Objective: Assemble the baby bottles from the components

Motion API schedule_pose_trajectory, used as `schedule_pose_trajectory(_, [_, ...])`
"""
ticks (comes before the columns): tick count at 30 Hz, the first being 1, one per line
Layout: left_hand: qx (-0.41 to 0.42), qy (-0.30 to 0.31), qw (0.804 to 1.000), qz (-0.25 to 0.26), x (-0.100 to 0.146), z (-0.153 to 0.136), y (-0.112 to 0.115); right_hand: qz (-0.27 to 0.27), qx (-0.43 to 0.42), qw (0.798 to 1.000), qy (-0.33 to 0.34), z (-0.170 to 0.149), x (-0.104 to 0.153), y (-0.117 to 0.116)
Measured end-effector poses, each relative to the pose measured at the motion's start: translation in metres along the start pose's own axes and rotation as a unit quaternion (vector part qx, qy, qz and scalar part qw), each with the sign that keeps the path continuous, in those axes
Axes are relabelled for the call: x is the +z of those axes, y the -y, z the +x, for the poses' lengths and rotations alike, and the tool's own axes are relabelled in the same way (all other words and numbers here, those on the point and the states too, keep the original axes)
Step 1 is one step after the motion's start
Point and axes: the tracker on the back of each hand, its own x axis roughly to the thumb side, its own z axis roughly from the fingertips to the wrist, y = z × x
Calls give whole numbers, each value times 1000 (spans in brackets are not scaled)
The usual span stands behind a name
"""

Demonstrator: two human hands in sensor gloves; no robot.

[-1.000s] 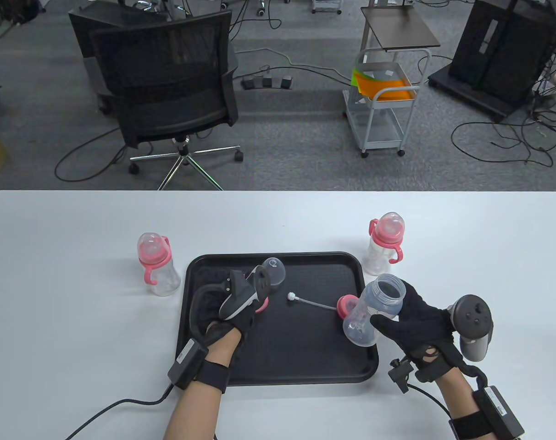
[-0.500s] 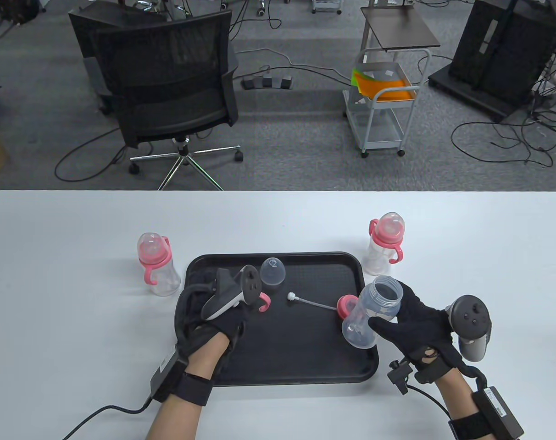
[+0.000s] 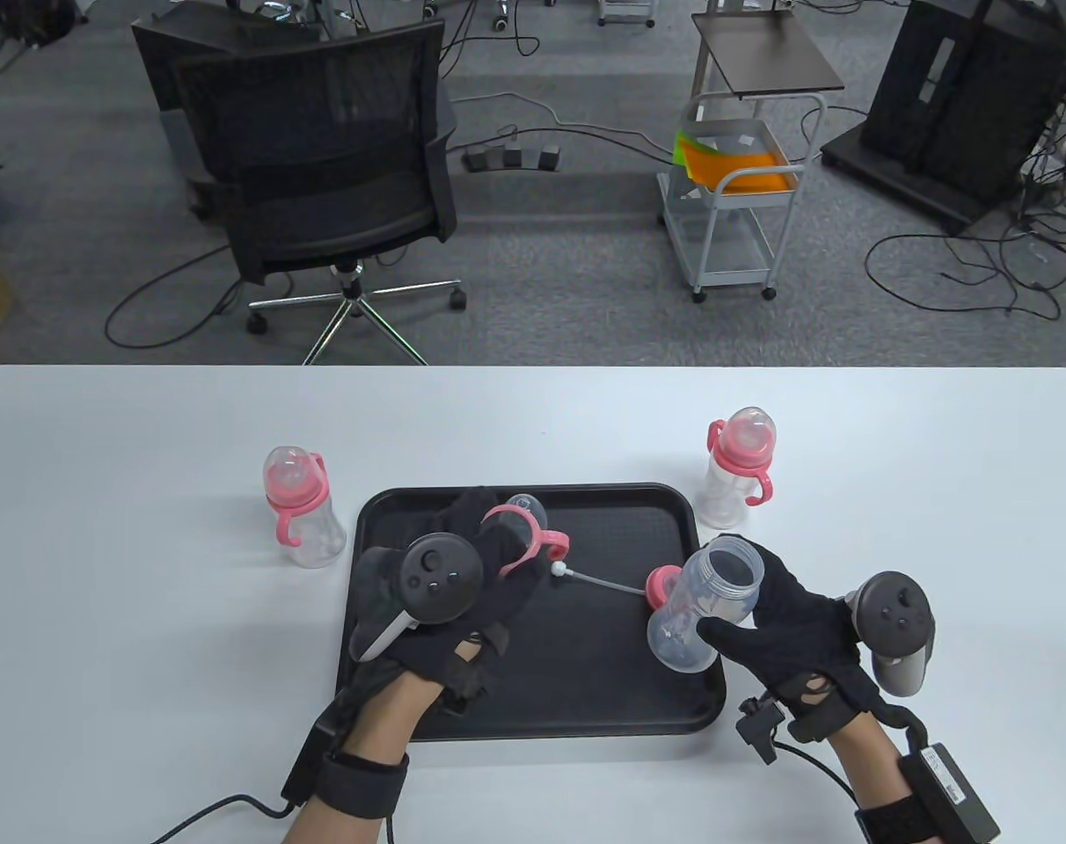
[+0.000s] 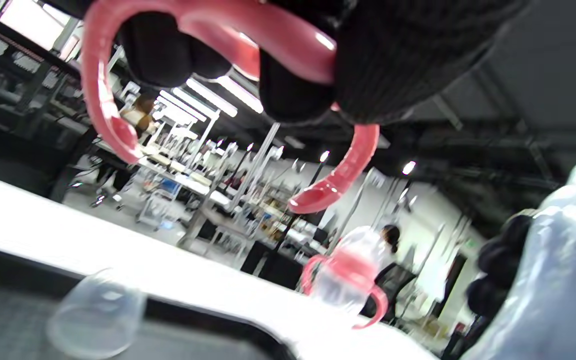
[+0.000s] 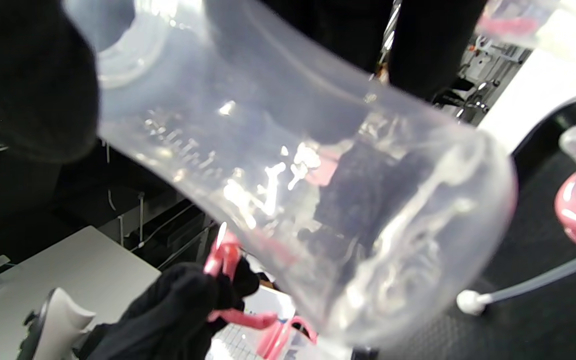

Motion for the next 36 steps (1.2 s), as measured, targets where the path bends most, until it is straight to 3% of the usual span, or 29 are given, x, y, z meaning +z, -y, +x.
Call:
schedule_pose_trajectory(9, [106,61,988,95,13,27,-9,14,10,1000,11,3,0,-6])
schedule_pose_trajectory(15, [143,89,979,116,19,40,-12,27,31,999,22,6,1,-12])
schedule_pose_trajectory(22, [215,121,962,114,24,55,-7,45,77,995,37,11,2,-20])
schedule_pose_trajectory(36, [162,179,968,72,29,81,16,64,118,989,58,21,4,-32])
